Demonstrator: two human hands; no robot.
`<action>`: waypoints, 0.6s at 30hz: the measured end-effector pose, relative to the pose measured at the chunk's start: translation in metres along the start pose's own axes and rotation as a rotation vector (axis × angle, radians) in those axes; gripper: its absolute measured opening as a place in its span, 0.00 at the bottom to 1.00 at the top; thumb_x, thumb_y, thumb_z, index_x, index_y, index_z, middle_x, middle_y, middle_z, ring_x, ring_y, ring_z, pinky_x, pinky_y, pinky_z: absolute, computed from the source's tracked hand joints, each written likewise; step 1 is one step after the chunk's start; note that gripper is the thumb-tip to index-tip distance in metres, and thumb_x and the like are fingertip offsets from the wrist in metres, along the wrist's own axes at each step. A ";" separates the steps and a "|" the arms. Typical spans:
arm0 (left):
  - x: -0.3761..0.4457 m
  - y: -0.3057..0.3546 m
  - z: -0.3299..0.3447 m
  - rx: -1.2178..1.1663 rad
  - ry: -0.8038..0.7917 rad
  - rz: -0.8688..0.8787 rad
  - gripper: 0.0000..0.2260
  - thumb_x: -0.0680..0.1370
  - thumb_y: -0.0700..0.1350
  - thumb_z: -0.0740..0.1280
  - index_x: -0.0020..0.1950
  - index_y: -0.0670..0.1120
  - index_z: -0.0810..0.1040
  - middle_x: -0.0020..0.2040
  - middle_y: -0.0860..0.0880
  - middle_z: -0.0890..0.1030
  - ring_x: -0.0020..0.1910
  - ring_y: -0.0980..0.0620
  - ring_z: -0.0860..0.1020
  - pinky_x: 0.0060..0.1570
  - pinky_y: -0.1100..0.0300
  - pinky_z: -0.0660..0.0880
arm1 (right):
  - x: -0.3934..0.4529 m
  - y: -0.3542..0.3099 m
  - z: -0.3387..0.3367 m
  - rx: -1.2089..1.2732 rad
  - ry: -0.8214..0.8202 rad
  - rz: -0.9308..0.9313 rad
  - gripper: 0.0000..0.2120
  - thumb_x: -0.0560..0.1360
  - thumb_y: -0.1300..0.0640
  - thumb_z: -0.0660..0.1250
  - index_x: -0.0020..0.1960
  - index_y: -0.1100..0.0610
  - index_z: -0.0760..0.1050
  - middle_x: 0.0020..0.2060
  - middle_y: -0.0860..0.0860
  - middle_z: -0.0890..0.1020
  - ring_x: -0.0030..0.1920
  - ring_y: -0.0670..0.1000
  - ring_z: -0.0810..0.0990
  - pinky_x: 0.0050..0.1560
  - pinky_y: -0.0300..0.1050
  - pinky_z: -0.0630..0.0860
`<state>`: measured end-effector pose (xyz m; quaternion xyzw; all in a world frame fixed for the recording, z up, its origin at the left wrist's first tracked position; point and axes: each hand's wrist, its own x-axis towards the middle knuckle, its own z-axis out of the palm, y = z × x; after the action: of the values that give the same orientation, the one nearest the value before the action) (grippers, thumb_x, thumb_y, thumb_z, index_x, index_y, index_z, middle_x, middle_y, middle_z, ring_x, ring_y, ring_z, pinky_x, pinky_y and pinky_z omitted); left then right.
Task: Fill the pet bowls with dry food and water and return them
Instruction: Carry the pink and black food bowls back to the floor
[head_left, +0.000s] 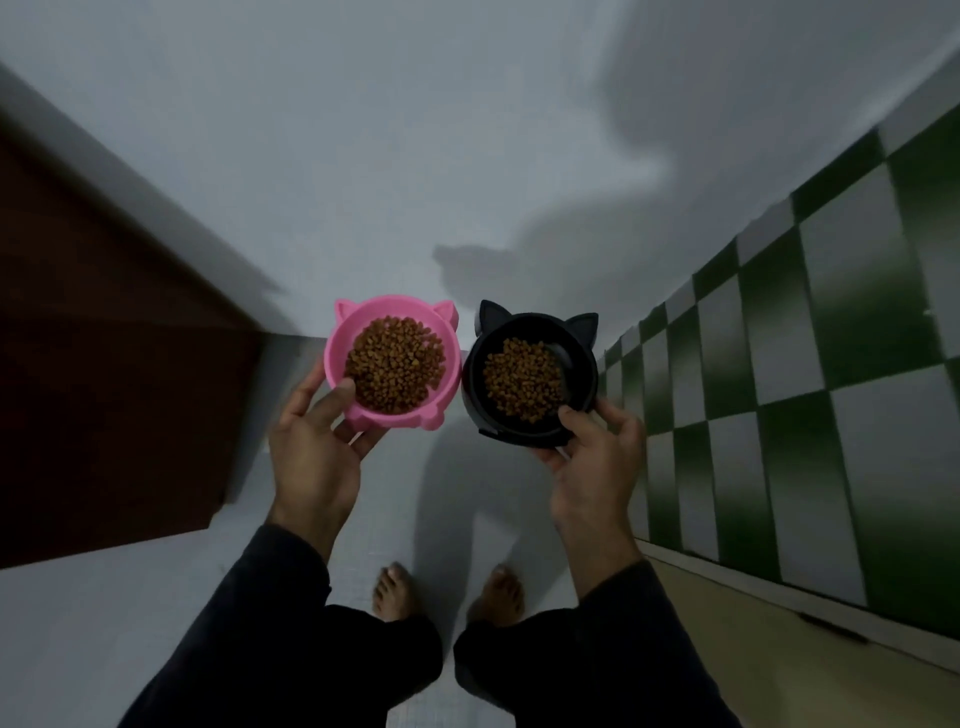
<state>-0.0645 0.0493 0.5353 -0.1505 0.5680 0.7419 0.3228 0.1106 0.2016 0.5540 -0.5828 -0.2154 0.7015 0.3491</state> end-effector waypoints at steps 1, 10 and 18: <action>0.014 -0.013 -0.002 0.003 0.007 -0.008 0.23 0.79 0.37 0.68 0.74 0.51 0.77 0.62 0.47 0.85 0.58 0.39 0.85 0.54 0.44 0.83 | 0.016 0.010 0.000 -0.003 0.008 0.010 0.20 0.73 0.71 0.68 0.59 0.52 0.73 0.61 0.58 0.78 0.57 0.61 0.81 0.40 0.53 0.84; 0.153 -0.155 -0.026 0.027 0.026 -0.058 0.22 0.79 0.37 0.69 0.73 0.50 0.78 0.64 0.44 0.84 0.59 0.38 0.84 0.55 0.41 0.82 | 0.176 0.117 -0.021 -0.029 0.046 0.039 0.20 0.75 0.72 0.66 0.60 0.53 0.72 0.56 0.56 0.80 0.57 0.60 0.82 0.40 0.52 0.84; 0.263 -0.267 -0.053 0.036 0.015 -0.085 0.22 0.80 0.36 0.67 0.73 0.50 0.77 0.65 0.44 0.83 0.59 0.38 0.84 0.56 0.40 0.82 | 0.302 0.220 -0.045 -0.063 0.065 0.051 0.19 0.75 0.72 0.66 0.62 0.56 0.71 0.60 0.58 0.78 0.57 0.61 0.81 0.42 0.57 0.84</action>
<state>-0.0945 0.1190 0.1645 -0.1744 0.5770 0.7159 0.3523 0.0781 0.2751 0.1863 -0.6214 -0.2110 0.6836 0.3195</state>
